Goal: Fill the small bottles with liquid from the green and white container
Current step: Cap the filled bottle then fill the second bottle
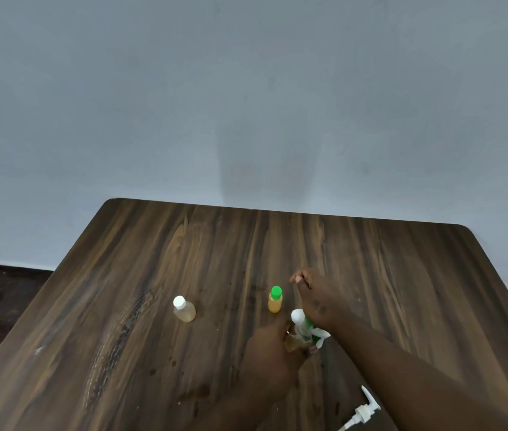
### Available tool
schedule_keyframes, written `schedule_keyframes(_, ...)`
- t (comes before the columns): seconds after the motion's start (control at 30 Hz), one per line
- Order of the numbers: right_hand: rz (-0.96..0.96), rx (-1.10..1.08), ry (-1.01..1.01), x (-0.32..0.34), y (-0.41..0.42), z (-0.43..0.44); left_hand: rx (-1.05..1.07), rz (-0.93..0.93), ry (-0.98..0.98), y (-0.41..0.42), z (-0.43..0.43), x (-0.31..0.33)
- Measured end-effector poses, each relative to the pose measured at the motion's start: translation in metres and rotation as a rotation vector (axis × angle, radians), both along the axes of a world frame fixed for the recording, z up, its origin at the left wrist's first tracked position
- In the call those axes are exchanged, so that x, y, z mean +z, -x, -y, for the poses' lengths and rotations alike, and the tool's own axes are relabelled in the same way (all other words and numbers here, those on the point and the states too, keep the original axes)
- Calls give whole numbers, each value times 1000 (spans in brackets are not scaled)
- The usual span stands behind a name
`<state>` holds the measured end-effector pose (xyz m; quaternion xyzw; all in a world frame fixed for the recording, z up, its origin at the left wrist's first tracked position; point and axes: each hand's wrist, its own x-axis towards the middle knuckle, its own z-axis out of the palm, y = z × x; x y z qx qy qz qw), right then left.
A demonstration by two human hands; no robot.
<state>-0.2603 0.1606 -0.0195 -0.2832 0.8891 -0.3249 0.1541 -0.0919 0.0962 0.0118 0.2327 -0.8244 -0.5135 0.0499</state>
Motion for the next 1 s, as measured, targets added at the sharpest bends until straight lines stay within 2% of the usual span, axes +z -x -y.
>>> schedule_keyframes(0.47, 61, 68, 14, 6, 7, 4, -25, -29, -86, 5, -1, 1)
schedule_keyframes(0.7, 70, 78, -3, 8, 8, 4, -3, -19, -89, 5, -3, -3)
schedule_keyframes(0.83, 99, 28, 12, 2, 4, 1, 10, -10, 9, 4, -1, -5)
schedule_keyframes(1.0, 71, 77, 0, 9, 8, 6, 0, -26, -43, 5, -2, -4)
